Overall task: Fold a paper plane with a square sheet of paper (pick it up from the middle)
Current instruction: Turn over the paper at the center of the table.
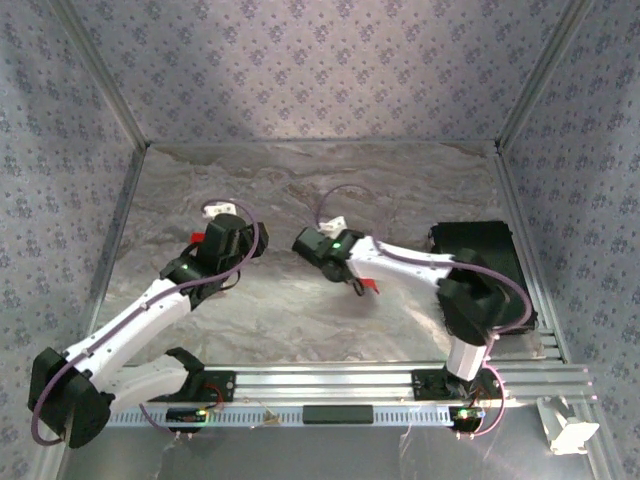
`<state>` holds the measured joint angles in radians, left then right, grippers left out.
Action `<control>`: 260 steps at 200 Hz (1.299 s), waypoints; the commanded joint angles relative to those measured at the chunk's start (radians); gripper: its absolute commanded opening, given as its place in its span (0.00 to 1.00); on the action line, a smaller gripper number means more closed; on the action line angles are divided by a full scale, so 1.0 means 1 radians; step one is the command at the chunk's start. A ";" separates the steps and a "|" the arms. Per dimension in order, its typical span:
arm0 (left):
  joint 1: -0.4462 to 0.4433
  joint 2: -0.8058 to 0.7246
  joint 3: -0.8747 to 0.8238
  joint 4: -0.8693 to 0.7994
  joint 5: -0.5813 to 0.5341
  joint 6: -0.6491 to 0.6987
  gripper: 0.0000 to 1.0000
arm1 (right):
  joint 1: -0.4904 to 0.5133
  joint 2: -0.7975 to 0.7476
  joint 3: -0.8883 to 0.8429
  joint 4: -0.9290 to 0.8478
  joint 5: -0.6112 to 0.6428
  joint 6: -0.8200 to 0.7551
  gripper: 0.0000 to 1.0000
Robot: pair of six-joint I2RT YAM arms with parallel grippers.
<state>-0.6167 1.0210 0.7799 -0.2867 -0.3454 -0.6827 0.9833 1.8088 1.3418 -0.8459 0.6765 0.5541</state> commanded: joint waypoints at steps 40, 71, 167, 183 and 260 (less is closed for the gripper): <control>0.010 -0.079 -0.018 -0.095 -0.157 -0.065 0.57 | 0.038 0.107 0.088 0.143 -0.308 -0.015 0.16; 0.014 -0.078 -0.020 -0.104 -0.150 -0.063 0.57 | -0.039 -0.027 -0.059 0.362 -0.546 0.006 0.37; 0.024 0.255 0.040 0.056 0.371 -0.029 0.46 | -0.430 -0.292 -0.568 0.780 -1.045 0.128 0.12; 0.025 0.341 0.063 0.076 0.476 -0.045 0.48 | -0.444 -0.291 -0.595 0.808 -1.075 0.143 0.09; 0.029 0.583 0.122 0.170 0.755 -0.120 0.48 | -0.466 -0.190 -0.631 0.891 -1.166 0.204 0.08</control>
<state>-0.5953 1.5692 0.8749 -0.1596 0.3038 -0.7666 0.5274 1.5875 0.7288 0.0162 -0.4500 0.7170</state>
